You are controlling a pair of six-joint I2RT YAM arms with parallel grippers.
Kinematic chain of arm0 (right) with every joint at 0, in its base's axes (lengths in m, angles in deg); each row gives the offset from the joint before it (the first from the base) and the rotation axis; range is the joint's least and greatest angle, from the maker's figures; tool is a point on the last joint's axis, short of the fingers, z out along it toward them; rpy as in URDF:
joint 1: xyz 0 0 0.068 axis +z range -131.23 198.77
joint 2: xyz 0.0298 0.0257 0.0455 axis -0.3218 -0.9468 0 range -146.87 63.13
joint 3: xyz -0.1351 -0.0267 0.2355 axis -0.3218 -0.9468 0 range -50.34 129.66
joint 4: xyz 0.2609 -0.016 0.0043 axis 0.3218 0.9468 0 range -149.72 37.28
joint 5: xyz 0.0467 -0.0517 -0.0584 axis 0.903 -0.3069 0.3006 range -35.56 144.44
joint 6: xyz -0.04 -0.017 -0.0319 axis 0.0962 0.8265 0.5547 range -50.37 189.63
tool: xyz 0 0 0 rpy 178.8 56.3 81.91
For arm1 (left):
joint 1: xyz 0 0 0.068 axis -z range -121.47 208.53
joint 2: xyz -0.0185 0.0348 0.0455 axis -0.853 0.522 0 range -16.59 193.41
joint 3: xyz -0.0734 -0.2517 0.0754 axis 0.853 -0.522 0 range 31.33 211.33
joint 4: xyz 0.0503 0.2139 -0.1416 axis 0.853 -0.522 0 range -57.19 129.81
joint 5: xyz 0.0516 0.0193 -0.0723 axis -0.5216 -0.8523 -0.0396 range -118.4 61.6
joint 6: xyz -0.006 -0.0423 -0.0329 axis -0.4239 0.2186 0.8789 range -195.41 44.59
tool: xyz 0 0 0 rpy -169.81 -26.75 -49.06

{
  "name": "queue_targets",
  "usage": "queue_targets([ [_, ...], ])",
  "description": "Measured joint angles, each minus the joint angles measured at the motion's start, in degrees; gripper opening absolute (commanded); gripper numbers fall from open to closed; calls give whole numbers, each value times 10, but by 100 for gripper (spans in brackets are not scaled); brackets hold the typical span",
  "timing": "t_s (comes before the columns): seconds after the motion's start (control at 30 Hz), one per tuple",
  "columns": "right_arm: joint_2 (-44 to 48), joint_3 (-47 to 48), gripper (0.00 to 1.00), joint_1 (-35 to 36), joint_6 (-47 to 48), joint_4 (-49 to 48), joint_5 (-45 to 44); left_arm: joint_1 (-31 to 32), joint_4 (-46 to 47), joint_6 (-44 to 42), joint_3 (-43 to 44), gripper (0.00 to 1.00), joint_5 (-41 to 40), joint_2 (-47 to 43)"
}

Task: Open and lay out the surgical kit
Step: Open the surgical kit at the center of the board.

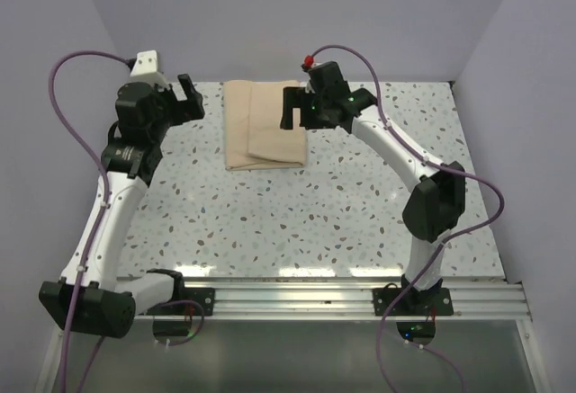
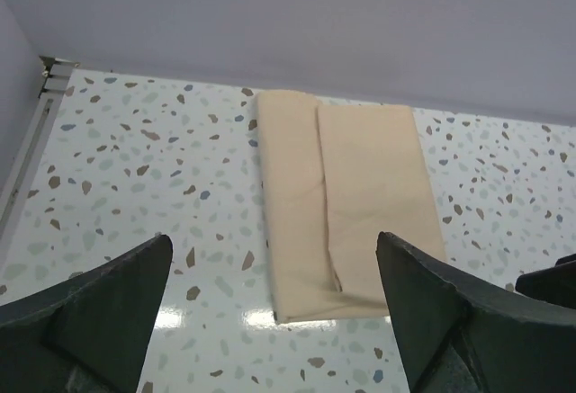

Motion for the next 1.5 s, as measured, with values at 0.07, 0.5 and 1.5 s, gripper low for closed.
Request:
queue_targets([
  [0.07, -7, 10, 98, 7, 0, 1, 0, 0, -12, 24, -11, 100, -21, -33],
  [0.5, -162, 207, 98, 64, -4, 51, -8, -10, -100, 73, -98, 98, -44, -73],
  [1.5, -401, 377, 98, 101, 6, 73, -107, -7, -230, 162, -148, 88, -27, -202],
])
